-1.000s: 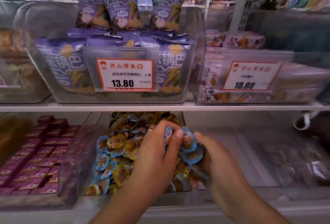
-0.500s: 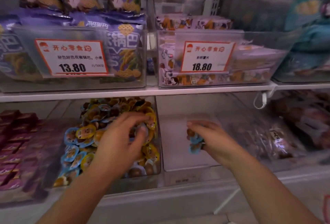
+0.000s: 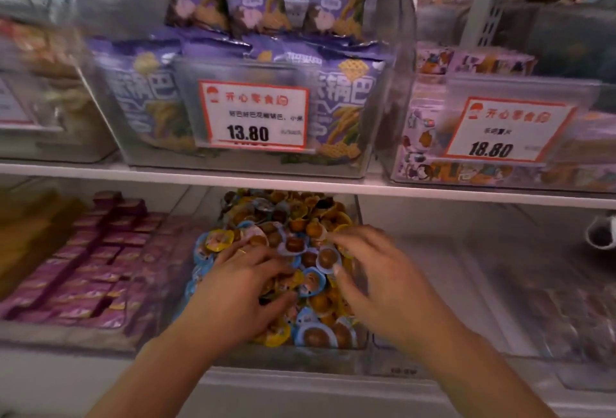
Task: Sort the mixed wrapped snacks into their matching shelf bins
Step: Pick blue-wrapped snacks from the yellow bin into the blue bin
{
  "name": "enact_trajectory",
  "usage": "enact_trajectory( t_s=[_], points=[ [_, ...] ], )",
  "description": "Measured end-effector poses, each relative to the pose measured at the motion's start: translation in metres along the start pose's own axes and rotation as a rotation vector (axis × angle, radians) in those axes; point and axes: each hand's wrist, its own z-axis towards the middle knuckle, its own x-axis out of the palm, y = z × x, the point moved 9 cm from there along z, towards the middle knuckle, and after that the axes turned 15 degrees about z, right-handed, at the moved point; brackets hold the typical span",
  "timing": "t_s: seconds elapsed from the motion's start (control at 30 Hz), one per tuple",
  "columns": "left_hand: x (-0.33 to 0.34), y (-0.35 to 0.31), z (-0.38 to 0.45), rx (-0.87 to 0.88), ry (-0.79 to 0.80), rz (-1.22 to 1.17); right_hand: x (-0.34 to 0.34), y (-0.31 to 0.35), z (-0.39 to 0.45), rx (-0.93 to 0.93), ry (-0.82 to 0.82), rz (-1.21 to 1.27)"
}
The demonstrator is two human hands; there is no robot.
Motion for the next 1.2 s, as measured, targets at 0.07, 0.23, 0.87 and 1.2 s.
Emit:
enact_trajectory(
  t_s=[0.07,0.23,0.87,1.2],
  points=[
    [-0.002,0.0,-0.001,-0.017,-0.006,0.019,0.028,0.005,0.006,-0.004,0.136,-0.256],
    [-0.013,0.002,0.0,-0.065,-0.116,-0.04,0.067,-0.004,0.018,0.029,0.35,-0.643],
    [-0.002,0.004,0.029,-0.142,-0.129,0.019,-0.001,0.002,0.023,0.08,-0.277,0.069],
    [-0.027,-0.007,0.032,-0.129,-0.318,-0.081,-0.008,0.014,0.006,-0.138,-0.354,0.071]
  ],
)
